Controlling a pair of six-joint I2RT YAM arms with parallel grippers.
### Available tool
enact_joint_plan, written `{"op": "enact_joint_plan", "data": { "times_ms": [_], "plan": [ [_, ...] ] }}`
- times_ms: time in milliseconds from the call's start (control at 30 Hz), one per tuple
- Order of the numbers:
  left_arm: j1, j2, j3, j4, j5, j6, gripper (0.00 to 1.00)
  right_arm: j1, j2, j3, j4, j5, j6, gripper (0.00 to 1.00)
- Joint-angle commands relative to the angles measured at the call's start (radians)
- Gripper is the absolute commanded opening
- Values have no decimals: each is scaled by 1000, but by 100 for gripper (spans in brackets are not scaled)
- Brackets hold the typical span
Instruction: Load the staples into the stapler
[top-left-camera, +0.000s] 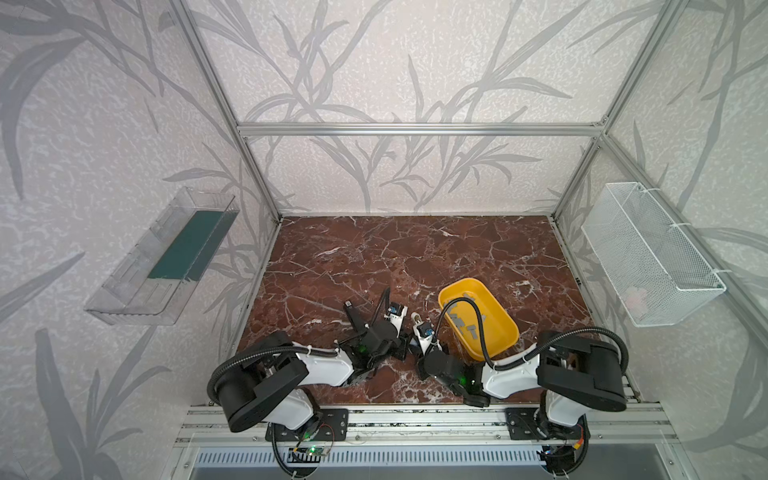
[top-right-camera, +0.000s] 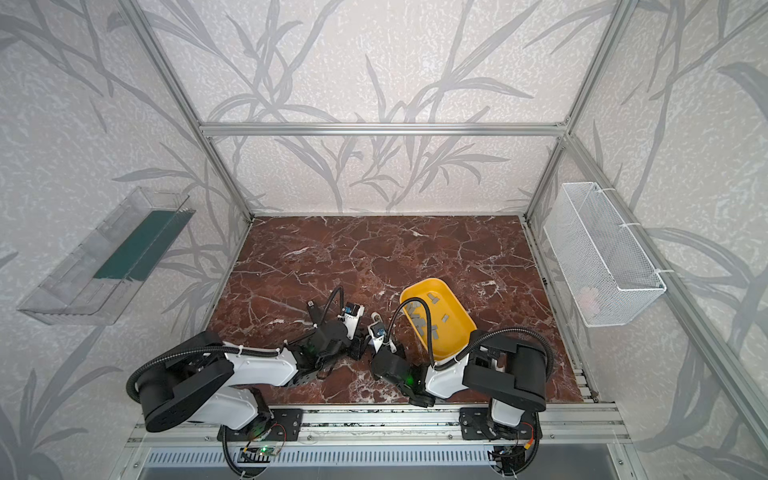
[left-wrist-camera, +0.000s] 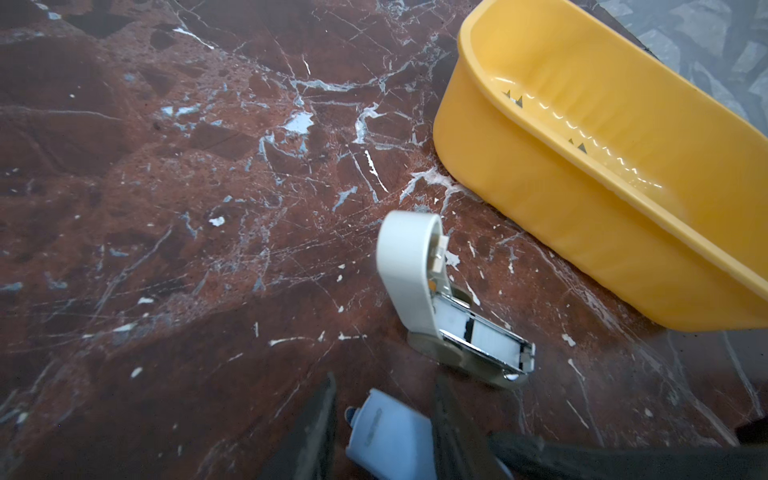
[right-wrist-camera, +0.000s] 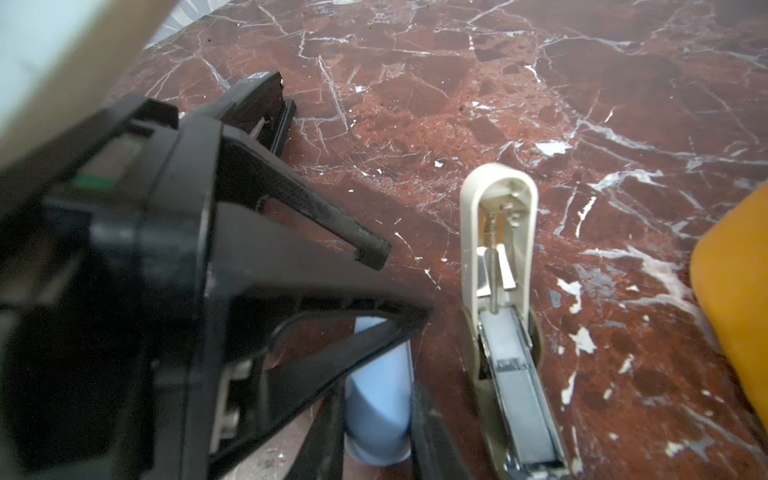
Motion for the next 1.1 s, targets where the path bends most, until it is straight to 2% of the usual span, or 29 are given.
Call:
{"op": "enact_joint_plan", "data": {
  "times_ms": [0,233,400,567,1067],
  "plan": [
    [-8,15,10,-24,17,9,39,3,44,-47,-203,-56,26,22],
    [-8,-85,-1,-100,-27,-17,40,1,-92,47,-298,-28,-59,30],
    [-7,-181,-8,-214,-121,-51,42,-7,-136,129,-358,-14,-112,31],
    [-6,-247,-27,-238,-133,-50,46,-9,-151,161,-386,-9,-129,32],
    [-6,-55,8,-128,-96,-43,41,-9,-6,43,-259,-22,-9,28]
  ]
}}
